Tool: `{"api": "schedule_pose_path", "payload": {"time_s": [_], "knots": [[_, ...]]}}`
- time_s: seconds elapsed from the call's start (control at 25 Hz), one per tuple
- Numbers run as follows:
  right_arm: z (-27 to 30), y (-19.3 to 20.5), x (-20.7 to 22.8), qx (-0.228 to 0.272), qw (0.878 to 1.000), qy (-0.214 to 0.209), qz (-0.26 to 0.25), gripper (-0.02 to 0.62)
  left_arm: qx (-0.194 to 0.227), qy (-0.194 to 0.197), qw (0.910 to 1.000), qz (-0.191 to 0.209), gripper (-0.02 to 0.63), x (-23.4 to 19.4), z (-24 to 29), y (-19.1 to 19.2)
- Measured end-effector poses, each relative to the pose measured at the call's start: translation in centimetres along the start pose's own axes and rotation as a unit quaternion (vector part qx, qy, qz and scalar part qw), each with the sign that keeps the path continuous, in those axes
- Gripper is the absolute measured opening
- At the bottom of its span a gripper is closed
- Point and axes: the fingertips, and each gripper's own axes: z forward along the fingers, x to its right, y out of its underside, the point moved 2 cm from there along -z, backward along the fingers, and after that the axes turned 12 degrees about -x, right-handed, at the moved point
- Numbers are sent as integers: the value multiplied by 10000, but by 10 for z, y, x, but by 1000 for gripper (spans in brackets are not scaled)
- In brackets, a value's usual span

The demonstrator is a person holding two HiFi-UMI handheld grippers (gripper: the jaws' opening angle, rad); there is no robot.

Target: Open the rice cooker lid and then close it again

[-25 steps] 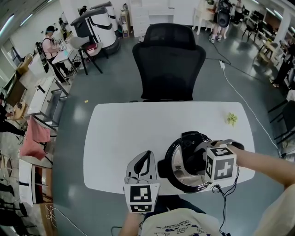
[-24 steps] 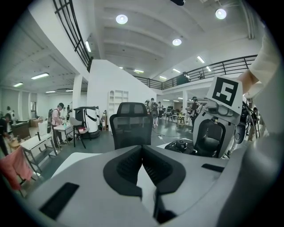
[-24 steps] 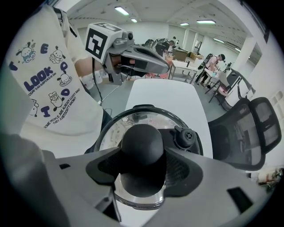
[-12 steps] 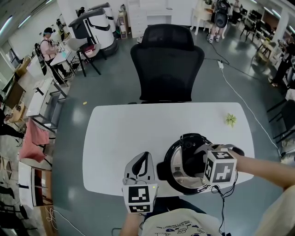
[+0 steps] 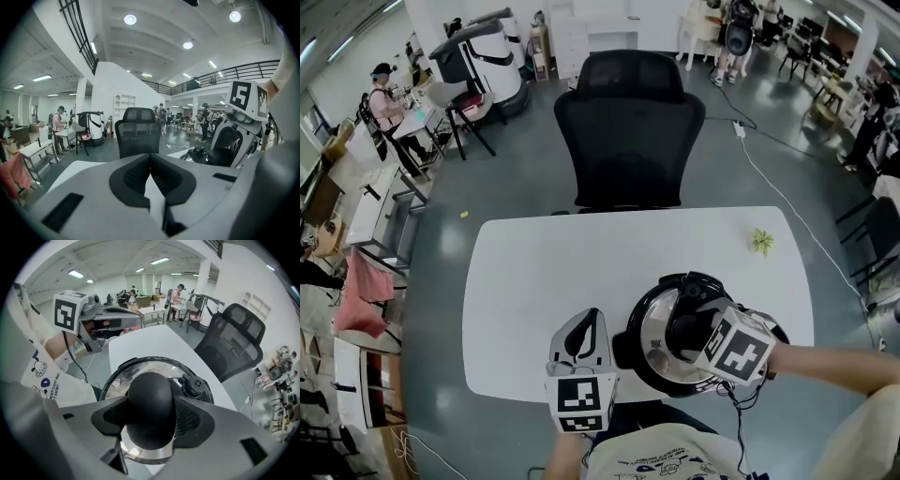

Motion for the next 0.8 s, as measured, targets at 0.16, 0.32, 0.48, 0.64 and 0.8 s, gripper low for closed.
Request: {"api": "schedule_pose_path", "payload": {"time_s": [0.16, 0.32, 0.48, 0.64, 0.8], "knots": [[-1, 1, 2, 168, 9998, 28, -33, 295, -3, 31, 10000, -20, 14, 3, 2, -1], [-4, 0, 1, 520, 9985, 93, -125, 295, -17, 58, 10000, -30, 14, 6, 4, 2], [-6, 1, 0, 833, 9961, 186, -199, 295, -12, 76, 10000, -29, 14, 6, 0, 2], [-7, 2, 1, 964, 9950, 165, -211, 295, 6, 61, 10000, -46, 14, 6, -1, 2], [-16, 2, 2, 1254, 9920, -60, -105, 293, 20, 44, 10000, -77, 14, 5, -2, 3]]}}
